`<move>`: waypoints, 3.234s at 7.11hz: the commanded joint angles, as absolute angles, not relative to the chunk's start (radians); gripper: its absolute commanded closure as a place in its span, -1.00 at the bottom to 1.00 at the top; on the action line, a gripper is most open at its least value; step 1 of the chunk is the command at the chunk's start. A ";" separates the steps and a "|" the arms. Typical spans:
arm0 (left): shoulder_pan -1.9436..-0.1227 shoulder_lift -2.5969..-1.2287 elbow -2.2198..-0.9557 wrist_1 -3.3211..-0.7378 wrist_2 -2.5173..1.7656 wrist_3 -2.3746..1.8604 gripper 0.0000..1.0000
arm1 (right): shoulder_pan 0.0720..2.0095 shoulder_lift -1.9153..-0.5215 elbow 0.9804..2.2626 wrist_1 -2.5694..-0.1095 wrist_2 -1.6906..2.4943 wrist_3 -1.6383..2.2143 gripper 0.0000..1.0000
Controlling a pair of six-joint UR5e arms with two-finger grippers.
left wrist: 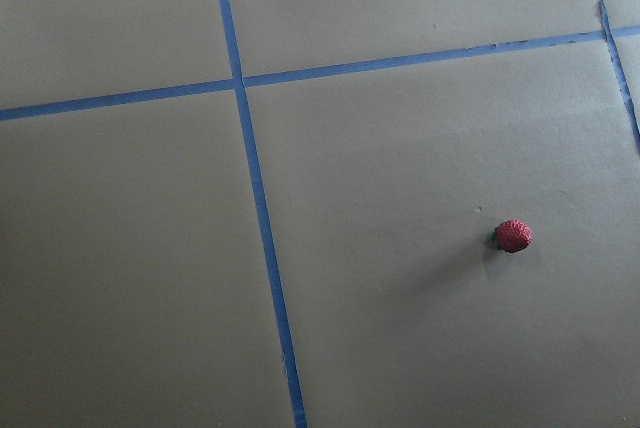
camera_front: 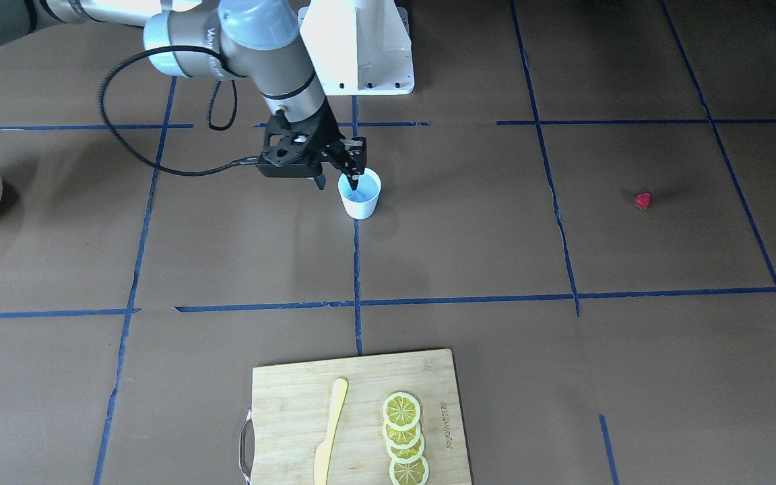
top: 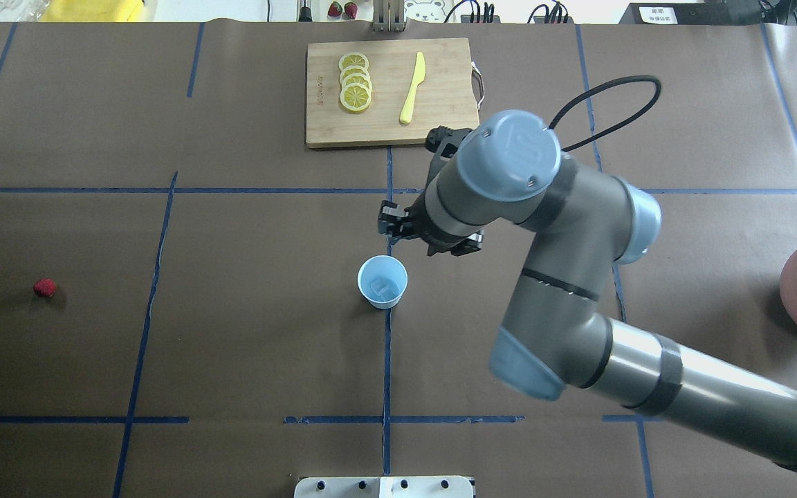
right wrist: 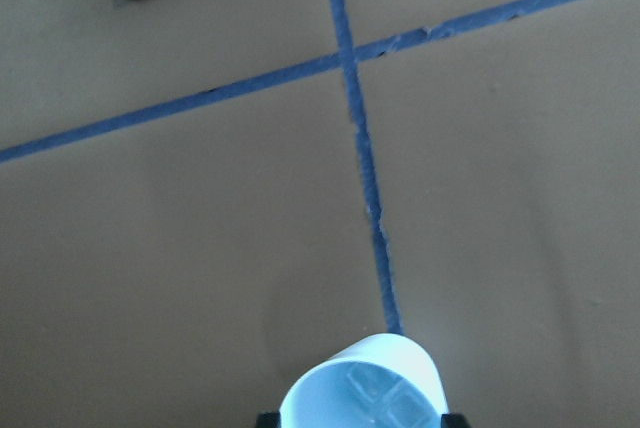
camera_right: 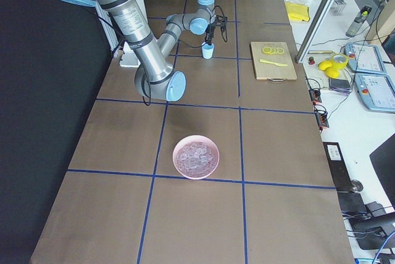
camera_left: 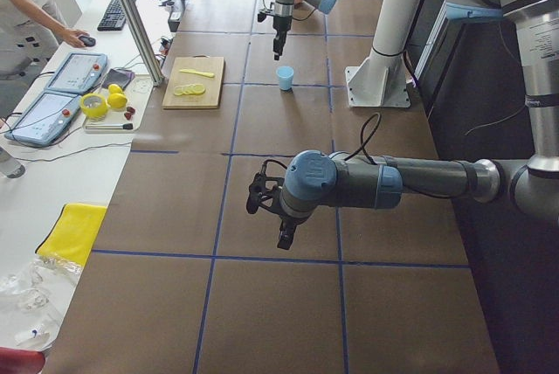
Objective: Put ice and strawberries in cup
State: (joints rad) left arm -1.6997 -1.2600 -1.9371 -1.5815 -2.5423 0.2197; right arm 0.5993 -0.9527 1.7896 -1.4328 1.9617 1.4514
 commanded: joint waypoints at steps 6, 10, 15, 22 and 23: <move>-1.700 -1.252 -1.925 -1.582 -2.542 0.222 -1.00 | 1.231 -1.742 2.031 -1.428 2.293 0.459 -0.36; -1.700 -1.252 -1.922 -1.582 -2.542 0.222 -1.00 | 1.278 -1.818 1.848 -1.320 2.226 0.313 -0.65; -1.700 -1.252 -1.925 -1.582 -2.542 0.222 -1.00 | 1.244 -1.778 1.707 -1.170 2.229 0.423 -0.63; -1.703 -1.249 -1.936 -1.582 -2.543 0.221 -1.00 | 1.209 -1.779 1.678 -1.169 2.227 0.428 -0.18; -1.704 -1.241 -1.934 -1.580 -2.577 0.219 -1.00 | 1.209 -1.779 1.678 -1.169 2.227 0.428 0.21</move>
State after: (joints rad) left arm -1.7031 -1.2471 -1.9349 -1.5812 -2.5513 0.2205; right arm 1.2096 -1.7788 1.6818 -1.1695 2.2279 0.4294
